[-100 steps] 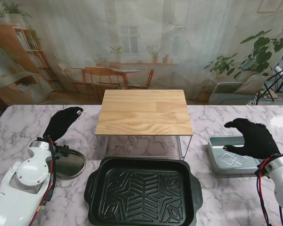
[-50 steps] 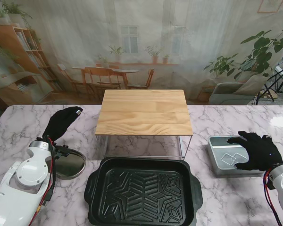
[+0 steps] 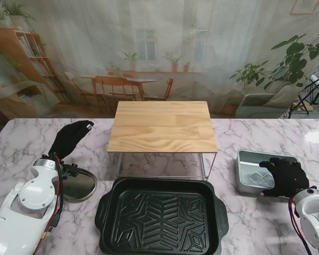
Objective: Stack the baking trays onto the shelf
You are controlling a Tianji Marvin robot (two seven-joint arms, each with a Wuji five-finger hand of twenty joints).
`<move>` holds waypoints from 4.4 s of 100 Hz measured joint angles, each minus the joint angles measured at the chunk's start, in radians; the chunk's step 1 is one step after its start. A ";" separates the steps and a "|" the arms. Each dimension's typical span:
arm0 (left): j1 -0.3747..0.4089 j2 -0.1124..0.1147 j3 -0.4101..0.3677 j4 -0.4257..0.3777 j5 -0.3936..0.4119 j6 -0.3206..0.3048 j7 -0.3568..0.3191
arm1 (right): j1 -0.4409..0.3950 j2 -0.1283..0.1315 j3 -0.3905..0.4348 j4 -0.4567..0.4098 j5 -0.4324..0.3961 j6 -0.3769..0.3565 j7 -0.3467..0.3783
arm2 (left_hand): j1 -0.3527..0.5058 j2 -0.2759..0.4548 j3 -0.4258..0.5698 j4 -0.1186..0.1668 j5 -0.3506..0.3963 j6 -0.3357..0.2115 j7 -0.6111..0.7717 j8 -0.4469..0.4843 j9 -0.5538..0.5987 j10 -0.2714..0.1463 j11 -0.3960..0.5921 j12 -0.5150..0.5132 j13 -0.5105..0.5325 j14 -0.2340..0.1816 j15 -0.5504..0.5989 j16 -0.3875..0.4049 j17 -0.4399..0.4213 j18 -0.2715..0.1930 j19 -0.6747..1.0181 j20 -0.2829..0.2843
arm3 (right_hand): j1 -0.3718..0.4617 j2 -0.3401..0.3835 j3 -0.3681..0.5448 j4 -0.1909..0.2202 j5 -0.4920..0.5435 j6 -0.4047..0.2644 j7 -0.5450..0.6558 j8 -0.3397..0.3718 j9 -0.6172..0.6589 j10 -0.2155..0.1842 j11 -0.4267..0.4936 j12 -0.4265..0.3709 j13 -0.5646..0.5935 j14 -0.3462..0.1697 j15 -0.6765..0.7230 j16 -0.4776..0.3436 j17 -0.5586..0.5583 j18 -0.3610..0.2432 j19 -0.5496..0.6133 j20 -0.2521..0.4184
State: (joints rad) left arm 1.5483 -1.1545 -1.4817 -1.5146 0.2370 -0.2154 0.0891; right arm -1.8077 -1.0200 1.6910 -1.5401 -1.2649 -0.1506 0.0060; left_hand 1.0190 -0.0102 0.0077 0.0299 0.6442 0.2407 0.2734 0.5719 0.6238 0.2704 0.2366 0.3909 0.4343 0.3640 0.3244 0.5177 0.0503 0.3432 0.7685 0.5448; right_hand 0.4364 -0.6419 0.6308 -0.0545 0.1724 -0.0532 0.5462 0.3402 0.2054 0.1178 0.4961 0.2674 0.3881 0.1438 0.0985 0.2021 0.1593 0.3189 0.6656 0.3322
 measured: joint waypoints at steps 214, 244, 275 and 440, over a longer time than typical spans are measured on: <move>-0.007 -0.001 0.011 0.006 0.003 0.008 0.004 | 0.073 0.002 -0.191 0.032 0.119 0.193 0.132 | 0.013 0.000 0.000 0.000 0.027 -0.003 0.030 0.002 0.000 0.000 0.001 0.000 0.001 0.009 0.020 0.000 0.019 -0.015 0.040 -0.035 | 0.335 0.167 0.484 -0.065 0.217 -0.374 0.163 0.022 0.328 -0.093 0.102 0.046 0.326 -0.018 0.146 0.029 0.362 0.125 0.323 -0.130; -0.009 -0.001 0.012 0.010 0.004 0.007 0.004 | 0.091 -0.005 -0.214 0.068 0.159 0.198 0.026 | 0.013 0.000 0.000 0.000 0.027 -0.003 0.031 0.002 0.000 0.000 0.001 0.000 0.001 0.009 0.020 0.000 0.019 -0.015 0.051 -0.035 | 0.335 0.096 0.479 -0.170 0.541 -0.315 0.155 0.051 0.680 -0.051 0.112 0.108 0.554 0.015 0.154 0.062 0.545 0.127 0.385 -0.191; -0.010 -0.001 0.012 0.012 0.004 0.004 0.004 | 0.104 -0.013 -0.228 0.114 0.149 0.177 -0.084 | 0.013 0.000 0.000 0.000 0.027 -0.003 0.031 0.002 0.001 0.000 0.001 0.000 0.002 0.009 0.020 0.000 0.019 -0.015 0.051 -0.036 | 0.335 0.035 0.498 -0.218 0.667 -0.173 0.120 0.092 0.810 0.001 0.179 0.231 0.752 0.062 0.322 0.173 0.620 0.127 0.405 -0.231; -0.012 -0.003 0.010 0.021 0.003 -0.018 0.015 | -0.268 -0.050 0.065 -0.344 0.068 -0.134 -0.154 | 0.012 0.000 0.000 0.000 0.027 -0.003 0.032 0.002 0.001 0.000 0.001 0.000 0.002 0.010 0.022 0.000 0.019 -0.026 0.051 -0.048 | 0.343 -0.069 0.512 -0.354 0.840 0.017 0.123 0.225 0.854 0.054 0.311 0.280 0.841 0.074 0.446 0.238 0.744 0.115 0.501 -0.233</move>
State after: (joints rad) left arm 1.5364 -1.1570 -1.4717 -1.4938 0.2396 -0.2331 0.1039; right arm -2.0759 -1.0702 1.7563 -1.8836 -1.1968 -0.2849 -0.1482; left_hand 1.0314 -0.0098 0.0076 0.0299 0.6710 0.2375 0.3050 0.5741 0.6245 0.2707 0.2375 0.3910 0.4360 0.3736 0.3461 0.5180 0.0696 0.3175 0.8200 0.4971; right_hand 0.7794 -0.7107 1.1433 -0.4080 1.0122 -0.0361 0.6692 0.5652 1.0592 0.1722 0.8072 0.5472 1.2286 0.2179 0.5449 0.4400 0.9029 0.4341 1.1667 0.0991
